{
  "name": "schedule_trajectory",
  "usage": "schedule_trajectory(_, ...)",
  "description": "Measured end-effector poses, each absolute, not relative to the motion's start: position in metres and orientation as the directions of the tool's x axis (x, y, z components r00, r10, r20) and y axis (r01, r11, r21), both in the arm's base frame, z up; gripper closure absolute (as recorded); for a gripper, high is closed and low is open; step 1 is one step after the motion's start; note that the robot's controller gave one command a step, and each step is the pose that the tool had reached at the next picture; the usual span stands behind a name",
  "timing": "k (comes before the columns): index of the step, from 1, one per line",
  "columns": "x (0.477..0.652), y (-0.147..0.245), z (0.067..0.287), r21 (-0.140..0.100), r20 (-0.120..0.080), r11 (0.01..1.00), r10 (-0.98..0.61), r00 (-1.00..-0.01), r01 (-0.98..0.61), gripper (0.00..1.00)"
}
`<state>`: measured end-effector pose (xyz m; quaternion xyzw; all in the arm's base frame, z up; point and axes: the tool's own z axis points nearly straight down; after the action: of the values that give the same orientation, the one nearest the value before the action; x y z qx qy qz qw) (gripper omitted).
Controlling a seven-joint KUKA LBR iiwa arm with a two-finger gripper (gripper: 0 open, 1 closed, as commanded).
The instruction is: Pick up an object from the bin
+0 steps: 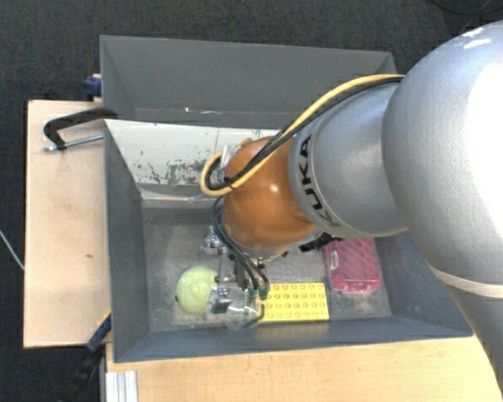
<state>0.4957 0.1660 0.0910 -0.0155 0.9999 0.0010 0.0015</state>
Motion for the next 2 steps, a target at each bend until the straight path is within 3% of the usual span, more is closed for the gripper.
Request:
schedule_trajectory(1, 0.4929, 0.1772, 0.0798, 0.001, -0.001, 0.982, -0.188, -0.982, -0.188, 0.00)
schedule_trajectory(2, 0.4918, 0.1767, 0.0728, 0.003, 0.004, 0.999, -0.035, -0.999, -0.035, 1.00)
